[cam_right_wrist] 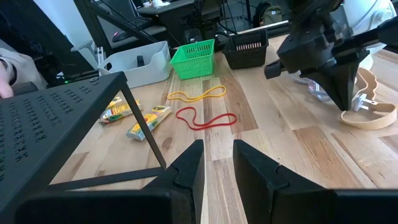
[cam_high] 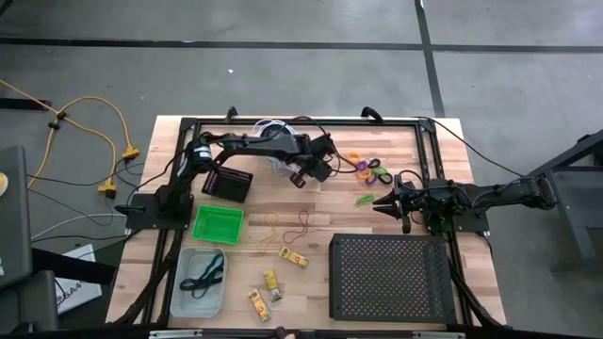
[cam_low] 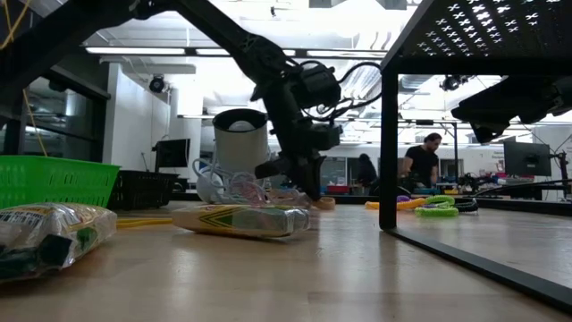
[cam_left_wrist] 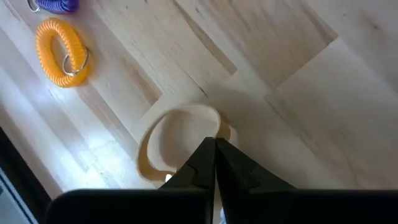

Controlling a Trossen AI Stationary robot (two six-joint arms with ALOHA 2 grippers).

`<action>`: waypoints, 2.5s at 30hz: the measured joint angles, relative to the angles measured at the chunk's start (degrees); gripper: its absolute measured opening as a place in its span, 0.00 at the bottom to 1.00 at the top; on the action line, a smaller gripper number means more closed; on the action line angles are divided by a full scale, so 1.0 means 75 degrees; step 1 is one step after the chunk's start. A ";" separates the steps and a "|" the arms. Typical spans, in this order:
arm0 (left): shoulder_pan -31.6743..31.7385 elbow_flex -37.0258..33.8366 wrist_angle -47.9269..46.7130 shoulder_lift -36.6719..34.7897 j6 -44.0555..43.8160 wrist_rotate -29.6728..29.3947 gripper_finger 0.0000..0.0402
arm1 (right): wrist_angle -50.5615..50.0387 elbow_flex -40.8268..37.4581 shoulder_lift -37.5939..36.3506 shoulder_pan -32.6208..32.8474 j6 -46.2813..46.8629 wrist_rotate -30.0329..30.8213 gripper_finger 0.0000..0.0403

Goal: Pick & Place Office Desk Supplies
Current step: Put the beige rubber band into the gray bin

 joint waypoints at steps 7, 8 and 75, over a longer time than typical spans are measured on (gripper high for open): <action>-0.0250 -0.0006 -0.0109 -0.0215 -0.0295 -0.0053 0.00 | 0.0003 0.0000 0.0002 0.0000 0.0000 0.0000 0.18; -0.0294 -0.0003 -0.0159 -0.0225 -0.0335 -0.0070 0.00 | 0.0003 -0.0001 -0.0001 0.0001 0.0000 0.0000 0.18; -0.1026 -0.0009 0.2144 -0.0960 0.0903 -0.5712 0.00 | 0.0003 0.0002 0.0002 -0.0001 0.0000 0.0000 0.18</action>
